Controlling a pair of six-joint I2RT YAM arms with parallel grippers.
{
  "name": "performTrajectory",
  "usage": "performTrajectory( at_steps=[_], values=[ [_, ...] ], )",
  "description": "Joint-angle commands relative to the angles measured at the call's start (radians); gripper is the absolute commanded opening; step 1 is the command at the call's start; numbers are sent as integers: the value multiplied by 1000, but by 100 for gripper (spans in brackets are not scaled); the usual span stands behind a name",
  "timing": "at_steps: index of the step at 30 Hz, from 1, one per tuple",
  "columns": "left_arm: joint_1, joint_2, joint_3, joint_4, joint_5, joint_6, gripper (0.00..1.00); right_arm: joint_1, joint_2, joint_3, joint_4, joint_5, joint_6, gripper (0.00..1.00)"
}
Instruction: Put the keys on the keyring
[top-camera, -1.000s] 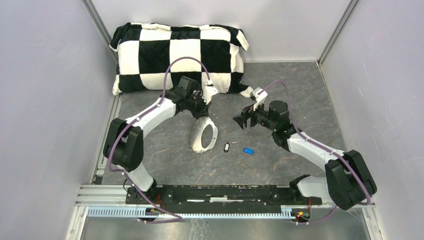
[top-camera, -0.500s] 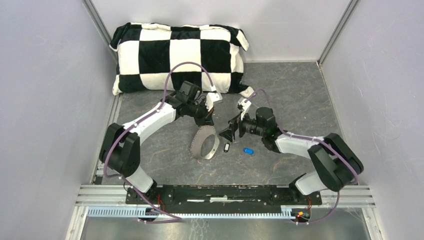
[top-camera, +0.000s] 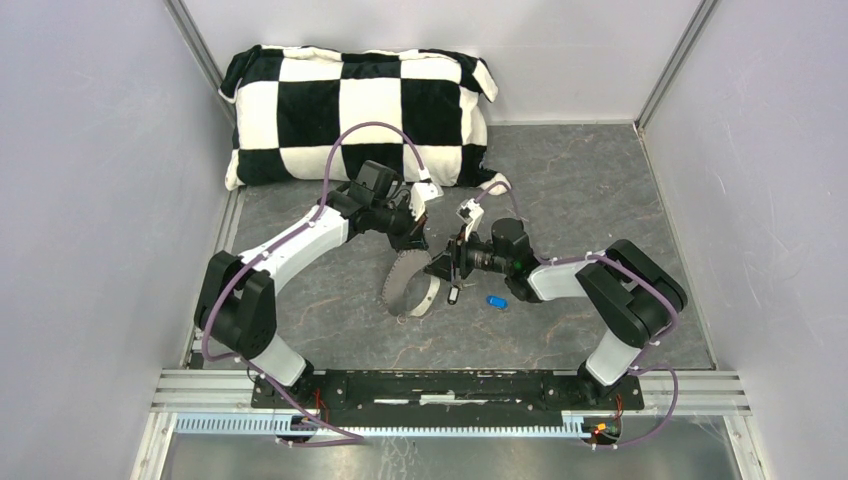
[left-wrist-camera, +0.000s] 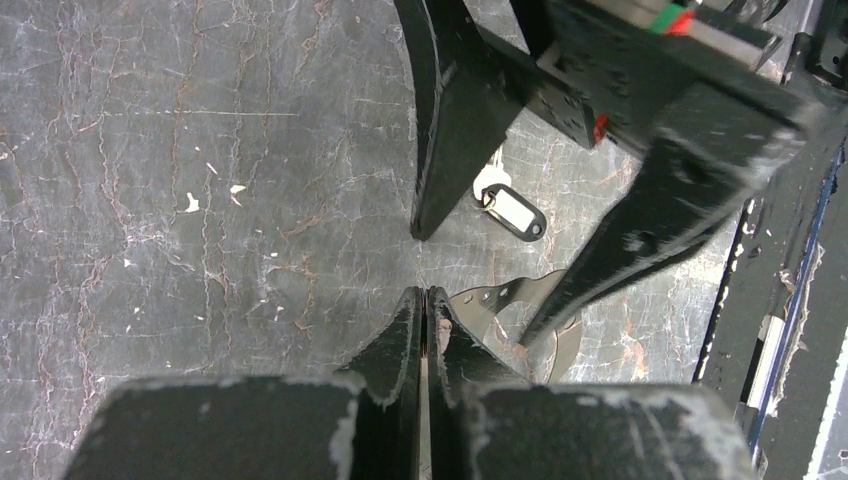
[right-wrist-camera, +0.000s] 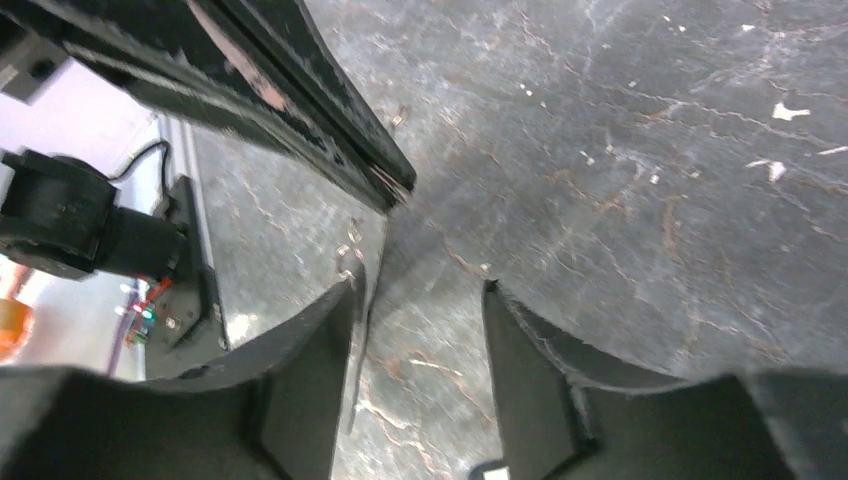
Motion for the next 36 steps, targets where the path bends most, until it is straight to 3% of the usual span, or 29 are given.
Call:
performTrajectory(
  at_steps=[1,3,6,9,11,24,36],
  values=[
    [-7,-59,11,9,38,-67,2,17,8,46,95,25,44,44],
    [-7,-67,4,9,38,-90,3,21,7,47,95,32,42,26],
    [-7,-86,-22,10,46,-119,26,28,-5,39,98,39,28,7],
    [-7,-106,-46,5,40,-125,48,38,-16,29,97,40,17,1],
    [-6,-113,-47,-18,25,-108,52,41,-19,26,93,37,10,0],
    [-3,-158,-35,-99,-62,72,52,55,-24,21,70,29,-11,0],
    [-14,-111,-44,-35,-43,120,41,69,-14,54,28,17,-20,1]
  ],
)
